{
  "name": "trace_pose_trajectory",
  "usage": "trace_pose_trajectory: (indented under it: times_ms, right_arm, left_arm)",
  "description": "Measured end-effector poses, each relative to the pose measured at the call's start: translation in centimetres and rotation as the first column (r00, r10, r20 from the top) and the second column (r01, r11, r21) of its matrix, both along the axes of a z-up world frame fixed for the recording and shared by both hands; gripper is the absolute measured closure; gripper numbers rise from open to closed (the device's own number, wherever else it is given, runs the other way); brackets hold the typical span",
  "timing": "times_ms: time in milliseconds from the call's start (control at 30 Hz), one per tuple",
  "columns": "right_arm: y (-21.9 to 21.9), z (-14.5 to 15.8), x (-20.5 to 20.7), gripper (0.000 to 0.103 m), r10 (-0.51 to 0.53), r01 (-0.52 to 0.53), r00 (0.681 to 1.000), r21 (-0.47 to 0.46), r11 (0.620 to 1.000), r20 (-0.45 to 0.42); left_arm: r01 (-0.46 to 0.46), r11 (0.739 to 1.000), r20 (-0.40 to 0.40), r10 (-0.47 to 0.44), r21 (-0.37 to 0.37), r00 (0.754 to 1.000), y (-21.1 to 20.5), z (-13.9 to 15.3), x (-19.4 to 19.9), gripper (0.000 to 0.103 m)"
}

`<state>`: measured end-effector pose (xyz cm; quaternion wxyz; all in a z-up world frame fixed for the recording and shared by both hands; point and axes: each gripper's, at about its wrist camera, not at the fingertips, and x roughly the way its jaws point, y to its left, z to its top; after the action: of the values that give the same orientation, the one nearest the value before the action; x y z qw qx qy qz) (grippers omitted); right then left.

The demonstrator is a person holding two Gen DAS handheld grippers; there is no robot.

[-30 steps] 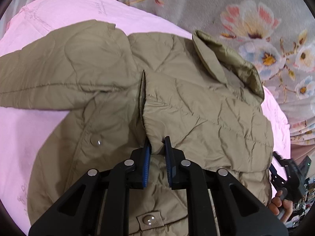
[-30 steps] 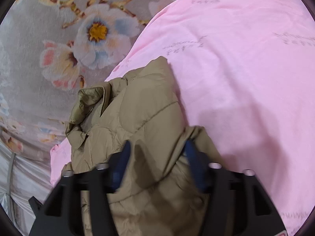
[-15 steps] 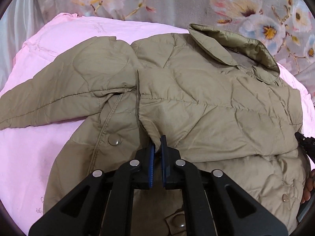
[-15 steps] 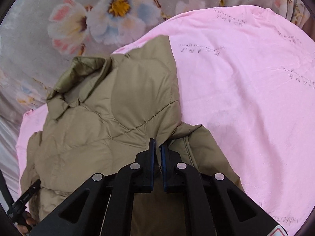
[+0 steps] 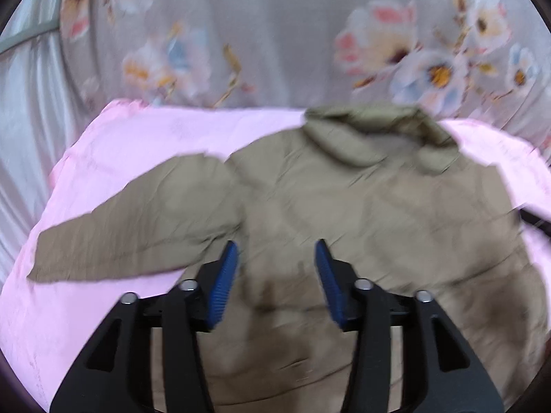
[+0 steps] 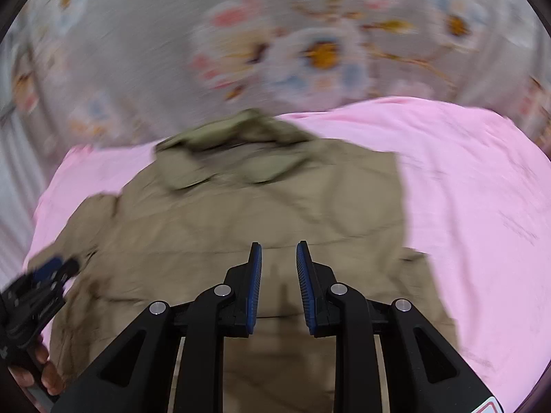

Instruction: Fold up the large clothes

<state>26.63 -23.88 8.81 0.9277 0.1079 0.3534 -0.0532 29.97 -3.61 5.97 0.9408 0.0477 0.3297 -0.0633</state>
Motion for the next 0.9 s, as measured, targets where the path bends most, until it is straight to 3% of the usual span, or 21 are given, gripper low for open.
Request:
trace_pose_trajectory:
  times_ms: [100,233,333,567,733,900]
  right_arm:
    - [3.2,-2.3,2.3,0.080,0.061,-0.063,0.996,-0.030,0.998,-0.061]
    - [4.4,-6.4,4.1,0.080,0.066,-0.070,0.986,-0.025,0.997,-0.153]
    - [3.8,-8.0,3.5,0.081,0.065,-0.063,0.989,0.017,0.998,-0.136]
    - [4.1,-8.9,2.3,0.082,0.050,-0.052,0.994,-0.014,0.999,-0.101]
    - [3.3,-8.8,1.2,0.082,0.038,-0.036,0.995,0.019,0.999,-0.095]
    - [3.2,-8.8,-1.5,0.084,0.024,-0.024,0.995,0.010,1.000,-0.097]
  left_arm:
    - [0.040,0.999,-0.047,-0.040,0.013,0.998,-2.7,-1.0,1.3,0.050]
    - [0.029,0.998,-0.115,-0.022,0.058,0.993,-4.4,-5.2,2.7,0.050]
    - [0.025,1.000,-0.145,-0.023,0.008,0.989,-3.4,-7.5,2.8,0.049]
    - [0.008,1.000,-0.132,-0.010,-0.015,0.991,-3.1,-8.4,2.0,0.046]
    - [0.016,0.999,-0.138,-0.022,-0.044,0.990,-2.3,-8.2,0.6,0.046]
    - [0.023,0.998,-0.136,-0.032,-0.063,0.990,-1.5,-8.2,-2.3,0.046]
